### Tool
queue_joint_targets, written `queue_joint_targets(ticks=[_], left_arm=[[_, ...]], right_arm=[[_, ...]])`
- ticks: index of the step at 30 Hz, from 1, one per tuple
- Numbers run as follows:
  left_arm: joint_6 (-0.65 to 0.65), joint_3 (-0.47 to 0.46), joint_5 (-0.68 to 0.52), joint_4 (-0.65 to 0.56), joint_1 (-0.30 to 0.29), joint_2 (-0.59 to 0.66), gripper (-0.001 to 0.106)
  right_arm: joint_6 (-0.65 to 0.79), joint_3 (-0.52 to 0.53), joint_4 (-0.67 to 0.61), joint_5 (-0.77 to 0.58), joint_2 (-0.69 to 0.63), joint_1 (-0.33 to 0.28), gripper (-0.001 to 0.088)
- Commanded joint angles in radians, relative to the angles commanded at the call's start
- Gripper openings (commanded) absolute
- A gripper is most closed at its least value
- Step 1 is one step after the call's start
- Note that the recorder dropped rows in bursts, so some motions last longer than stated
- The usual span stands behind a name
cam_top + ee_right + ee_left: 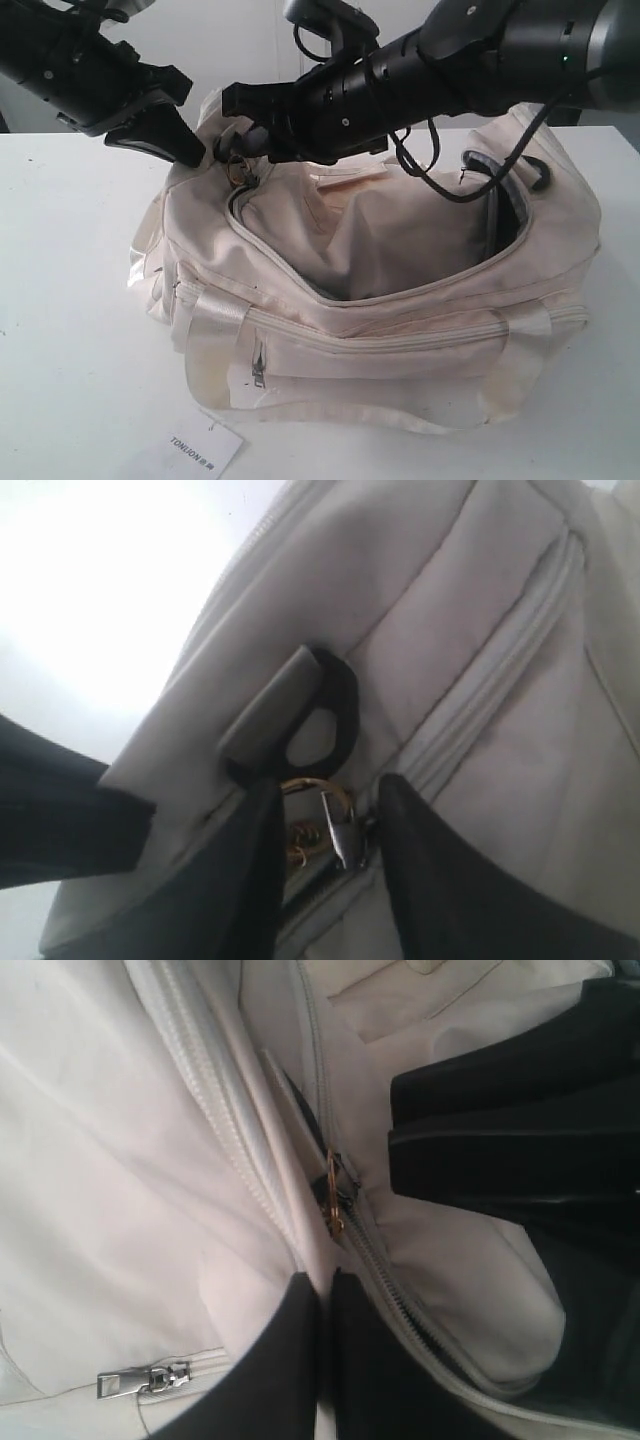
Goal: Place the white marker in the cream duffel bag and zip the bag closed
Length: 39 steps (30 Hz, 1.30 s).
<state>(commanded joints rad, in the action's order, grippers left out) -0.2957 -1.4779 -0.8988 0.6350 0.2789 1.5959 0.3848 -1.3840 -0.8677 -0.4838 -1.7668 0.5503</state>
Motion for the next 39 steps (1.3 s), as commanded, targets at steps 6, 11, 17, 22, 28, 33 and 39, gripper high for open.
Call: queue_joint_targets(ticks=[6,11,17,22,28,33,39], left_arm=[[0.0,0.0,-0.002,0.0,0.0,0.0,0.0],[0.0,0.0,-0.006,0.0,0.0,0.0,0.0],[0.0,0.0,-0.008,0.0,0.0,0.0,0.0],[0.0,0.0,-0.008,0.0,0.0,0.0,0.0],[0.0,0.0,-0.008,0.0,0.0,0.0,0.0],[0.0,0.0,-0.008,0.0,0.0,0.0,0.0],[0.0,0.0,-0.01,-0.008,0.0,0.0,0.0]], right_arm=[[0.0,0.0,0.0,0.054,-0.008,0.037,0.043],[0.0,0.0,0.0,0.068,-0.022,0.047,0.043],[-0.002,0.0,0.0,0.066,-0.052,0.047,0.043],[-0.002,0.0,0.0,0.066,-0.061,0.047,0.0415],[-0.002,0.0,0.004,0.058,-0.061,0.047,0.0197],[-0.002,0.0,0.004,0.052,-0.059,0.047,0.0014],[-0.002,0.0,0.02,0.055,-0.029,0.047,0.0]])
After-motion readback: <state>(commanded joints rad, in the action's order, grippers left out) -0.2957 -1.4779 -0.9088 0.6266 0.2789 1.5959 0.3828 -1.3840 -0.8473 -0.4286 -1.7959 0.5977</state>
